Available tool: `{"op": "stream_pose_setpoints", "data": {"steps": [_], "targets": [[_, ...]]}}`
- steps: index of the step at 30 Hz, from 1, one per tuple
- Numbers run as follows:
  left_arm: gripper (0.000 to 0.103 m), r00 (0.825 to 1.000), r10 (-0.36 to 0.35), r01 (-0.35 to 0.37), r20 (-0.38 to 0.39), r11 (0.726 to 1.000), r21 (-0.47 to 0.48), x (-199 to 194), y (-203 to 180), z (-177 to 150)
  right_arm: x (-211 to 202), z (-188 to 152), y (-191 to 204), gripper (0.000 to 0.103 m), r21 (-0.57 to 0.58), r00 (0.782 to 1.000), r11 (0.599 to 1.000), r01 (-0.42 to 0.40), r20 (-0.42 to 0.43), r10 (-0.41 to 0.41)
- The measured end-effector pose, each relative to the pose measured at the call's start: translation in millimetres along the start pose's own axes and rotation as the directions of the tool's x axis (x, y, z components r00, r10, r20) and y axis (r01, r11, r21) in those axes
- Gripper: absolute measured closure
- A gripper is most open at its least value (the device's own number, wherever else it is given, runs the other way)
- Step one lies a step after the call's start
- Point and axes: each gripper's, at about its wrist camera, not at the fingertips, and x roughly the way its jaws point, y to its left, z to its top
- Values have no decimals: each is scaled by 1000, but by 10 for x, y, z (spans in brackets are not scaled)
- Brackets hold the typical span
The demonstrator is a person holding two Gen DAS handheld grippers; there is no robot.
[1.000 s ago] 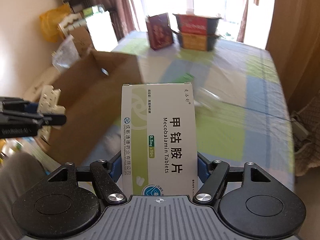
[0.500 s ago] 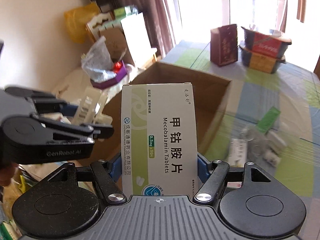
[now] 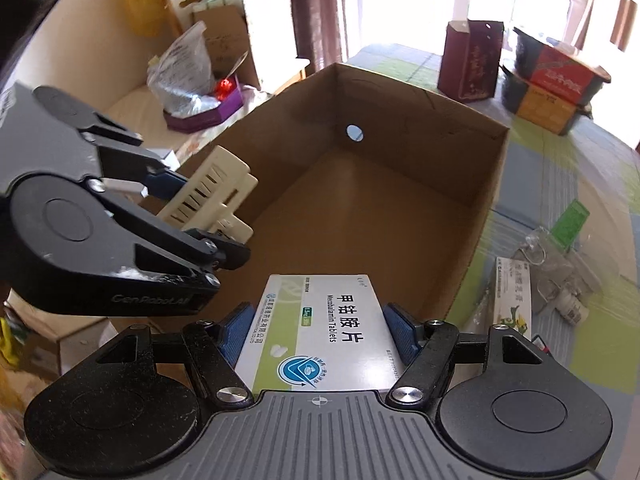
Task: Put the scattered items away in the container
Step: 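Carry both items over the cardboard box and open both grippers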
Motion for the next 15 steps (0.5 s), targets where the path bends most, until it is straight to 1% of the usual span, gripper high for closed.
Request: {"op": "stream_pose_setpoints", "data": {"steps": [8, 12, 13, 15], "targets": [[63, 999, 3, -3, -35, 1000, 4, 124, 17, -57, 77, -30, 50, 30, -55, 1000, 998, 9, 18, -8], [62, 999, 19, -18, -41, 1000, 21, 147, -14, -36, 100, -59, 70, 30, -97, 999, 995, 18, 40, -14], [60, 999, 24, -23, -42, 999, 25, 152, -23, -30, 97, -70, 77, 30, -107, 999, 994, 15, 42, -10], [49, 998, 38, -36, -41, 998, 42, 152, -44, -20, 81, -81, 83, 29, -115, 999, 993, 10, 43, -5]]}}
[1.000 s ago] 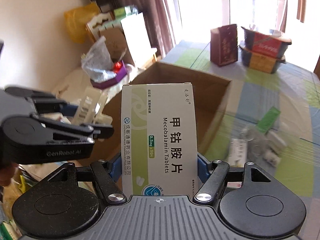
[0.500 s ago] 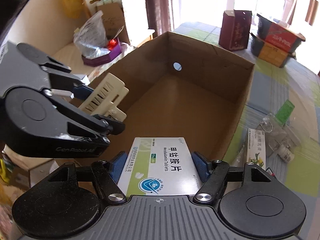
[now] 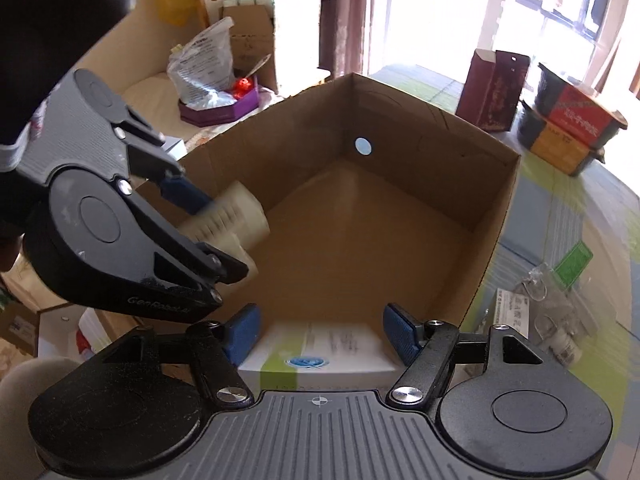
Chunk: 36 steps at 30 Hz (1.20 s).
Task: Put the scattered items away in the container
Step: 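Carry both items over the cardboard box and open both grippers, then withdraw both grippers from the box back toward the table items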
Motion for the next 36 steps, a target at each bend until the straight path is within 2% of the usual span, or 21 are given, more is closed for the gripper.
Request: {"op": "stream_pose_setpoints", "data": {"steps": [1, 2, 3, 6, 14, 25, 36], "targets": [[47, 1000, 7, -7, 1, 1000, 9, -1, -10, 5, -5, -1, -3, 25, -4, 1000, 1000, -6, -2, 6], [45, 1000, 15, -15, 1, 1000, 15, -5, -15, 11, -9, -4, -3, 11, -10, 1000, 1000, -2, -8, 2], [40, 1000, 23, -23, 0, 1000, 20, -9, -18, 17, -23, -12, 0, 10, -20, 1000, 1000, 8, -3, -8], [29, 999, 32, -32, 7, 999, 24, -37, -10, 28, -57, -28, -13, 10, -25, 1000, 1000, 8, 3, -8], [20, 998, 52, -53, 19, 998, 41, -113, -54, 40, -162, -42, 0, 10, -14, 1000, 1000, 6, -7, -6], [15, 997, 73, -75, 29, 995, 59, -263, -151, -17, -341, -78, 39, 10, 10, 1000, 1000, 0, -18, 1], [10, 995, 84, -86, 55, 995, 40, -584, -311, -127, -664, -187, -18, 9, 75, 1000, 997, -23, -13, 24]]}}
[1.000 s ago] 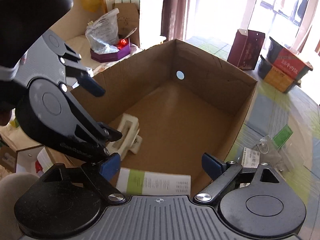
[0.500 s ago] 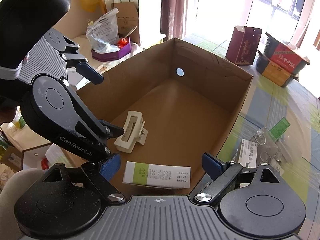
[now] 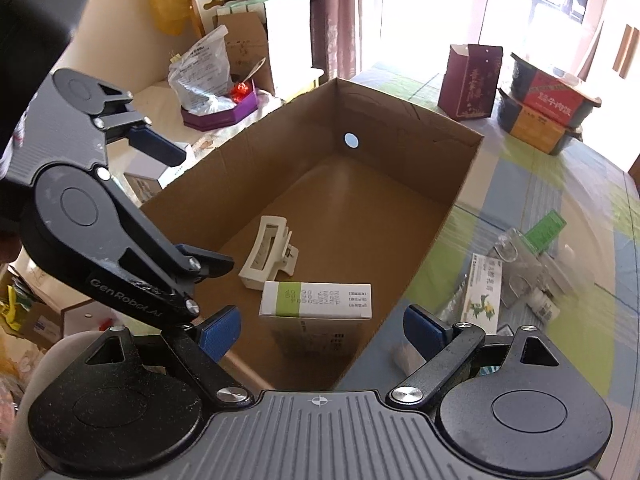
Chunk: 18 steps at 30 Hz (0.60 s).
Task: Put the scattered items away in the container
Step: 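Withdraw both grippers from the box back toward the table items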
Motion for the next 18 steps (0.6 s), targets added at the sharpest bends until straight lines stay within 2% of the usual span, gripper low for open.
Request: {"op": "stream_pose_setpoints", "data": {"steps": [18], "targets": [[8, 999, 19, -18, 29, 999, -39, -595, -334, -261, -656, -301, -70, 9, 88, 999, 996, -17, 37, 14]]}}
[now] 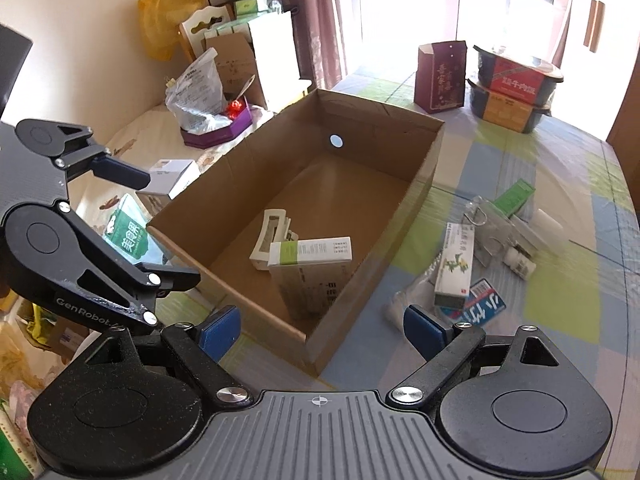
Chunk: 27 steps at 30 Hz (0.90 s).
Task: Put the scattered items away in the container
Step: 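Withdraw both grippers from the box back toward the table items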
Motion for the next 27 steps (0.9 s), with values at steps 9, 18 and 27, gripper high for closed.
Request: {"op": "stream_pose_setpoints", "data": {"steps": [9, 18, 27], "targets": [[8, 1000, 3, -3, 17, 1000, -23, -215, -100, -129, -214, -128, 27, 9, 11, 1000, 1000, -18, 6, 18], [8, 999, 11, -9, 39, 999, -39, -377, -150, -177, -335, -202, 39, 9, 15, 1000, 1000, -23, 19, 22], [8, 999, 3, -1, 46, 999, -46, -451, -233, -197, -417, -235, 11, 9, 20, 999, 1000, -21, 30, 21]]}}
